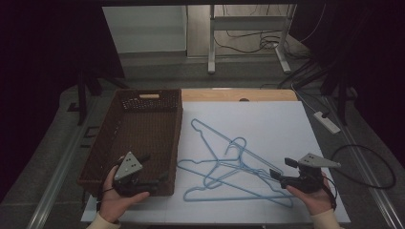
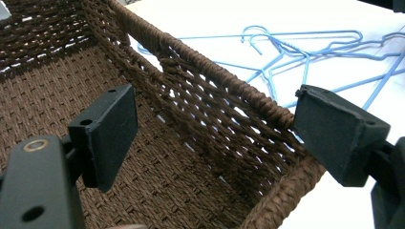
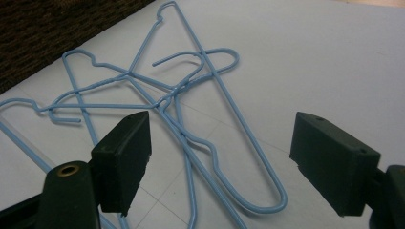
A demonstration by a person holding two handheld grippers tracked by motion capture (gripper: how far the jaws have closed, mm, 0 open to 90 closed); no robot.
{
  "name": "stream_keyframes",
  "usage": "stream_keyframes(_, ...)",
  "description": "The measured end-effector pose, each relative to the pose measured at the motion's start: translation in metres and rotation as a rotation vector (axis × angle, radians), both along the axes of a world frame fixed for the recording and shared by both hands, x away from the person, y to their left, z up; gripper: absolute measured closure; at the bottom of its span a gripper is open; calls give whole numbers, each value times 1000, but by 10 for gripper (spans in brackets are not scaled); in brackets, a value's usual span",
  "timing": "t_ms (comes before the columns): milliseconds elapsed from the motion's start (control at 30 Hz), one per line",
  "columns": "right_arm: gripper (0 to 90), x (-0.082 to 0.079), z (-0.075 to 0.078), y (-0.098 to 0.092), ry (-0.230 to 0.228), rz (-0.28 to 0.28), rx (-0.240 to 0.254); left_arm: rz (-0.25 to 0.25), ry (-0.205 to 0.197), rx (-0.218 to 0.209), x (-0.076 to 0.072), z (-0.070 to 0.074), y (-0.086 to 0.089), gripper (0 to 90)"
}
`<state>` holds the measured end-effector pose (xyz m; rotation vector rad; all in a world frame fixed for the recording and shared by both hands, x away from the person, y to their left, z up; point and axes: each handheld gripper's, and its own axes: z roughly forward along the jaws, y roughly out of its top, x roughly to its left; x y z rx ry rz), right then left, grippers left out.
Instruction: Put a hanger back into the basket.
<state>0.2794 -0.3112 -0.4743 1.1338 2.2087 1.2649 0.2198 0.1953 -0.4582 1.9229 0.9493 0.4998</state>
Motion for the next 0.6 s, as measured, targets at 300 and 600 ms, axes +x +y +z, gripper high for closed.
stream_keyframes(300,229,-2,0,2,-2,4,-34,-2,-1,-8,0,-1,0,164)
stream_keyframes(600,235,-2,-1,2,8,4,-47,2,-2,-14,1,-2,0,170)
